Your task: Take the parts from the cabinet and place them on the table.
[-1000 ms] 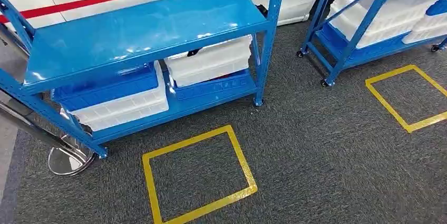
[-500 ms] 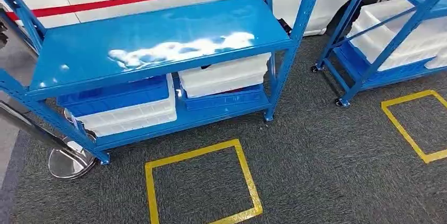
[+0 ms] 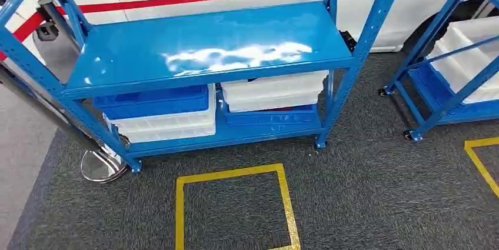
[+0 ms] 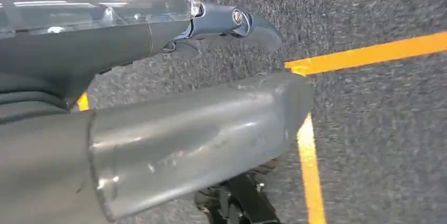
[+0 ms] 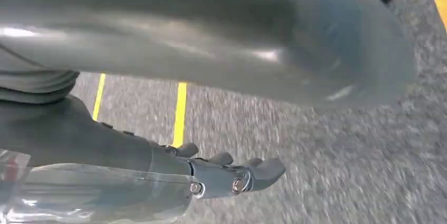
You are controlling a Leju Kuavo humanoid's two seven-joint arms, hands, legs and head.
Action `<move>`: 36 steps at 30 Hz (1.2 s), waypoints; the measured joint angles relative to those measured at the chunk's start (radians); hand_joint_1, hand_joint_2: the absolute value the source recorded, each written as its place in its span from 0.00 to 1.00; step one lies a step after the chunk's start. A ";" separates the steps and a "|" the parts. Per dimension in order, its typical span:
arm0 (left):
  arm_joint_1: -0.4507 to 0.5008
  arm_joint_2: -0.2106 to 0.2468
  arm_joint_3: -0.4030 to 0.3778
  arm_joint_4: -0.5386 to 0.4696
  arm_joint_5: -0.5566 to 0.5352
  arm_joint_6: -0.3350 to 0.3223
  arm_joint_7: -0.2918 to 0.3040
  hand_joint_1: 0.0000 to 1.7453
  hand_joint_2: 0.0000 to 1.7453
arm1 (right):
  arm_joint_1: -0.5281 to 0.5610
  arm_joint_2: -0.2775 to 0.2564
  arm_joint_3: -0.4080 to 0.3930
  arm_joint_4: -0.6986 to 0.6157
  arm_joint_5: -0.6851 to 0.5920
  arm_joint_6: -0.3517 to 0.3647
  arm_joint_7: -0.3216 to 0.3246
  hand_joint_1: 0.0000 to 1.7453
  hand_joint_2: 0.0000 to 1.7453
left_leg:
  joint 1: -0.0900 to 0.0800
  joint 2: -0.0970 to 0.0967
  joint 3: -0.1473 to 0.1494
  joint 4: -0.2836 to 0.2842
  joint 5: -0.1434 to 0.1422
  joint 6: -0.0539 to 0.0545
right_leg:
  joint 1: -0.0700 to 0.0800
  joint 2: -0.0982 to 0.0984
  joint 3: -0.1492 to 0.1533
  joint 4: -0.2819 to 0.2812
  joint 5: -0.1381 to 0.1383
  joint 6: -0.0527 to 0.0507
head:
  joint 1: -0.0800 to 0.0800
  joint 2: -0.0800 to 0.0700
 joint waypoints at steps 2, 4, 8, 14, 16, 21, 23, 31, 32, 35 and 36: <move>0.002 -0.001 0.000 0.000 0.000 -0.002 0.000 0.00 0.00 | -0.001 0.000 -0.005 0.000 -0.002 0.000 0.000 0.00 0.00 | 0.005 0.003 -0.041 0.080 -0.009 -0.005 | 0.000 -0.014 0.006 0.000 -0.006 0.001 | -0.001 0.000; 0.005 0.000 0.000 0.000 0.002 -0.003 0.000 0.00 0.00 | -0.002 0.000 -0.006 0.000 -0.002 -0.001 0.000 0.00 0.00 | 0.007 0.004 0.013 -0.031 0.068 -0.004 | 0.000 -0.021 0.018 0.000 -0.013 0.005 | -0.002 0.000; 0.002 0.000 0.000 0.000 0.005 -0.005 -0.003 0.00 0.00 | -0.007 0.000 -0.006 0.000 -0.003 0.000 -0.001 0.00 0.00 | -0.003 0.008 0.116 -0.232 0.125 0.019 | 0.005 -0.030 0.029 0.000 -0.027 0.024 | -0.002 0.000; 0.007 -0.001 0.000 0.000 0.008 -0.006 -0.003 0.00 0.00 | -0.013 0.000 -0.007 0.000 -0.003 0.000 -0.003 0.00 0.00 | 0.005 0.007 0.148 -0.272 0.126 0.056 | 0.005 -0.023 -0.019 0.118 -0.101 0.046 | 0.006 0.000; 0.005 -0.001 0.000 0.000 0.008 -0.006 -0.003 0.00 0.00 | -0.012 -0.001 -0.007 0.000 -0.003 -0.001 -0.003 0.00 0.00 | 0.003 0.007 0.153 -0.271 0.118 0.062 | 0.005 -0.019 -0.111 0.267 -0.154 0.051 | 0.005 0.000; 0.009 -0.001 0.000 0.000 0.008 -0.010 -0.003 0.00 0.00 | -0.008 -0.002 -0.007 0.000 -0.002 -0.001 -0.003 0.00 0.00 | 0.004 0.001 0.197 -0.268 0.085 0.047 | 0.001 -0.019 -0.046 0.038 0.052 0.047 | 0.006 0.000; 0.007 -0.001 0.000 0.000 0.008 -0.016 -0.003 0.00 0.00 | -0.010 -0.003 -0.007 0.000 -0.002 0.000 -0.004 0.00 0.00 | -0.004 -0.002 0.196 -0.261 0.069 0.034 | 0.005 -0.016 -0.031 0.004 0.033 0.038 | 0.008 0.000; 0.005 -0.001 0.000 0.000 0.007 -0.021 -0.003 0.00 0.00 | -0.009 -0.002 -0.011 0.000 -0.001 0.002 -0.006 0.00 0.00 | 0.004 0.009 0.067 -0.004 -0.047 -0.004 | 0.003 -0.020 0.008 -0.012 0.004 0.002 | 0.000 0.000; 0.007 0.000 0.000 0.000 0.007 -0.021 -0.003 0.00 0.00 | -0.008 -0.002 -0.013 0.000 -0.001 0.002 -0.006 0.00 0.00 | 0.004 0.009 0.029 0.049 -0.052 -0.004 | 0.003 -0.019 0.015 -0.011 -0.003 0.002 | 0.000 0.000; 0.012 0.000 0.000 0.000 0.007 -0.021 -0.002 0.00 0.00 | -0.008 -0.002 -0.016 0.000 0.000 0.002 -0.006 0.00 0.00 | 0.005 0.009 0.044 -0.071 0.088 0.004 | 0.003 -0.018 0.057 -0.012 -0.033 0.007 | 0.000 0.000; 0.013 0.000 0.000 0.000 0.008 -0.021 0.000 0.00 0.00 | -0.007 -0.002 -0.016 0.000 0.000 0.002 -0.006 0.00 0.00 | 0.005 0.009 0.071 -0.155 0.147 0.009 | 0.003 -0.018 0.069 -0.012 -0.043 0.011 | 0.000 0.000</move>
